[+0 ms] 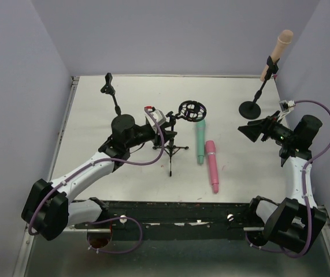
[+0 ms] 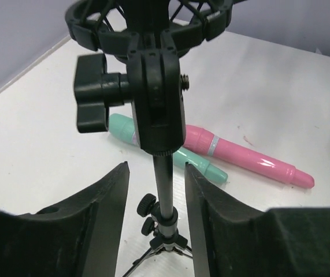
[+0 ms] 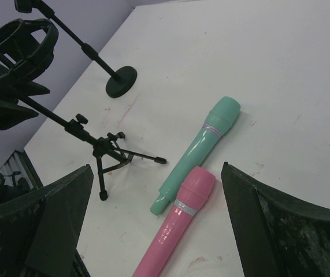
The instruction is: Attach the microphones to the stand
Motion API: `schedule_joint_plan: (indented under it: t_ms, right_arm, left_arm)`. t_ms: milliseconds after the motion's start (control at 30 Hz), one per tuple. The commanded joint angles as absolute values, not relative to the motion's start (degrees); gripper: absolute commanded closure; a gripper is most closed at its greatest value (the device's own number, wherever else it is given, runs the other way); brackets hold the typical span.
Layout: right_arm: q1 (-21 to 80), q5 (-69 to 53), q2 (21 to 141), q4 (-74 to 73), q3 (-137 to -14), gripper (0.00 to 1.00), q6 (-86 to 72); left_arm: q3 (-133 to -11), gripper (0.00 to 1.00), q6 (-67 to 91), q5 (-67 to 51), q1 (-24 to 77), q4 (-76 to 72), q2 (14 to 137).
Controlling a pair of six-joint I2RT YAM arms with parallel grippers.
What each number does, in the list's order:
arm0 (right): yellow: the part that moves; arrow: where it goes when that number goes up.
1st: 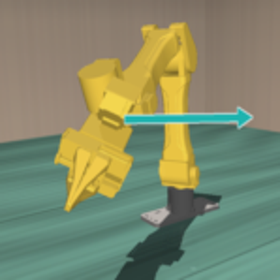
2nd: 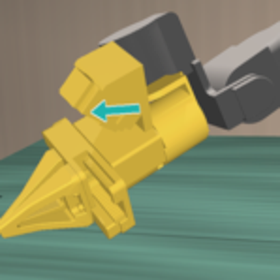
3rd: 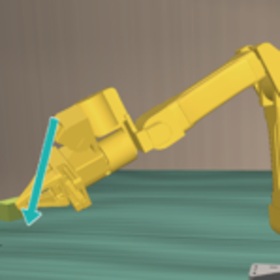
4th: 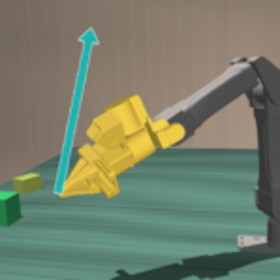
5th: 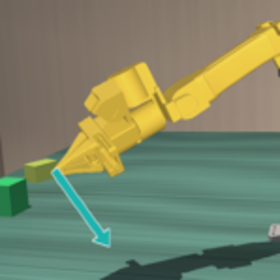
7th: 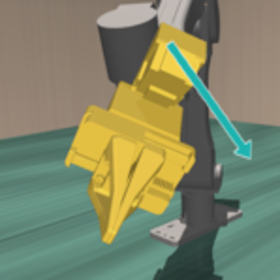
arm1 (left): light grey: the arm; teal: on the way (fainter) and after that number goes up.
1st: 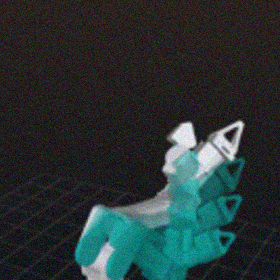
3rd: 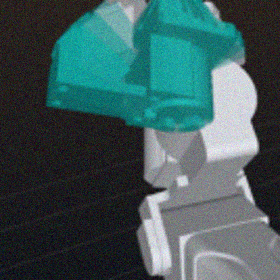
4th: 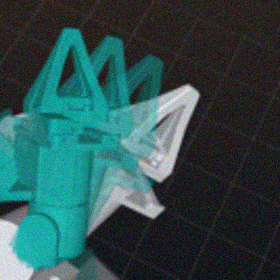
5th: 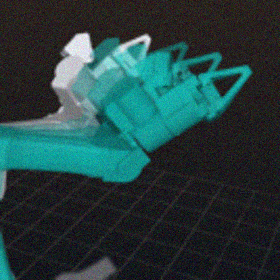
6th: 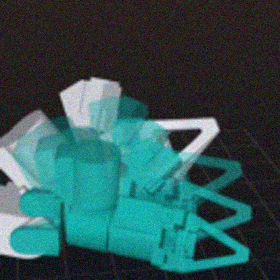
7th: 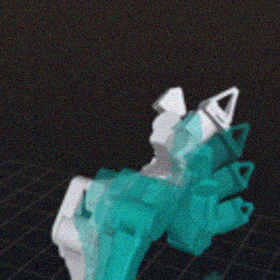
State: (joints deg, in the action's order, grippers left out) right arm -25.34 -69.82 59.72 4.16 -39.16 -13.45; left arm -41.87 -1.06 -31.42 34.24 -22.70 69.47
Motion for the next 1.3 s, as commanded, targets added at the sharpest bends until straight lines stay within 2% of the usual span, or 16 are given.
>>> schedule_joint_plan:
  t_ms: [0,100,200,267,333,533,667,800,933,1000,1267]
  right_arm:
    - [-25.58,-71.37,60.20,4.13,-39.81,0.00,-12.83]
    - [-25.58,-71.37,60.21,4.22,-39.73,0.00,-12.48]
    - [-25.66,-71.19,60.12,3.43,-39.90,0.00,-11.17]
    - [-25.58,-71.19,60.12,1.68,-40.43,0.00,-9.24]
    - [-25.58,-71.54,60.29,0.09,-41.22,0.00,-7.04]
    - [-25.40,-73.57,63.01,-11.74,-44.46,0.00,3.82]
    - [-22.42,-67.69,66.96,-32.13,-52.80,0.00,21.24]
    - [-15.23,-58.56,70.74,-43.14,-57.65,0.01,27.77]
    - [-3.02,-42.75,71.28,-37.03,-53.54,0.02,22.08]
    - [-0.01,-36.94,71.28,-32.10,-50.64,0.02,18.39]
    - [9.31,-25.15,78.82,-21.71,-47.55,0.02,6.69]
  left_arm:
    - [-41.13,0.46,-0.35,-26.55,34.45,-21.36,64.35]
    - [-40.00,0.41,1.75,-24.00,34.45,-19.08,60.48]
    - [-38.15,0.30,2.81,-20.84,34.37,-16.80,55.21]
    - [-36.66,0.18,4.56,-17.33,34.37,-14.34,50.38]
    - [-35.25,0.01,7.54,-12.59,34.28,-12.23,44.85]
    - [-38.22,0.02,10.72,-11.86,33.84,3.21,33.24]
    - [-42.88,0.02,8.45,-12.30,33.84,14.39,30.24]
    - [-43.16,0.02,4.31,-9.94,33.84,20.56,28.13]
    - [-37.37,0.02,3.51,-4.93,33.84,18.29,24.79]
    - [-36.30,0.02,3.69,-5.62,33.66,17.84,23.73]
    - [-35.51,0.02,3.52,-6.24,33.31,17.22,21.62]
